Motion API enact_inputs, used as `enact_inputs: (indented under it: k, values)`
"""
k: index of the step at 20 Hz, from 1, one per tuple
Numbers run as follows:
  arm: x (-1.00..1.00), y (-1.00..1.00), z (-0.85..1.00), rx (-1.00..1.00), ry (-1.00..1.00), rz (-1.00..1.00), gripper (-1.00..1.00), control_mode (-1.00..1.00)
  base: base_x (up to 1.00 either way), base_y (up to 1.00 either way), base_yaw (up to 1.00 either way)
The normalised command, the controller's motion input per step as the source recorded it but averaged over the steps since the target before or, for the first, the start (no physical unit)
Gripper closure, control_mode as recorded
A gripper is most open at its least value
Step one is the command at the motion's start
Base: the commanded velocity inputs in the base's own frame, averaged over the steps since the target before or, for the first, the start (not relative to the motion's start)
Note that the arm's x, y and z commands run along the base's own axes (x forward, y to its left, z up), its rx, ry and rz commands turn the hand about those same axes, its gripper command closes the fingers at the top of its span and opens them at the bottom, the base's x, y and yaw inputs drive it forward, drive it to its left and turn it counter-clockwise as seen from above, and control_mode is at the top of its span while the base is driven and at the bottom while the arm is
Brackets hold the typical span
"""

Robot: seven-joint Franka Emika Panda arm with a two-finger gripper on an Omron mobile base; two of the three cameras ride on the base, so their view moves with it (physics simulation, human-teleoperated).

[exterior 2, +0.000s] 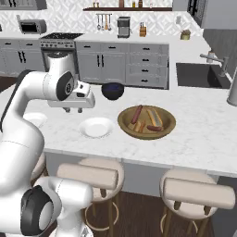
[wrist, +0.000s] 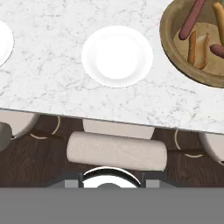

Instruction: Place one bun and one sausage from the bowl on each plate.

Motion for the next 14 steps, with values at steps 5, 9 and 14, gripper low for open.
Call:
enact_inputs:
  k: [5, 9, 14]
  values:
    - [0.0, 0.0, -0.01, 0.0, 0.0, 0.0, -1.0, 1.0, 0.18, 0.52, -0.03]
    - [0.0, 0.0, 0.0, 0.0, 0.0, 0.0, -1.0, 1.0, 0.53, 0.23, -0.01]
    - [0.0, 0.0, 0.0, 0.0, 0.0, 0.0, -1.0, 1.0, 0.85, -0.31, 0.0]
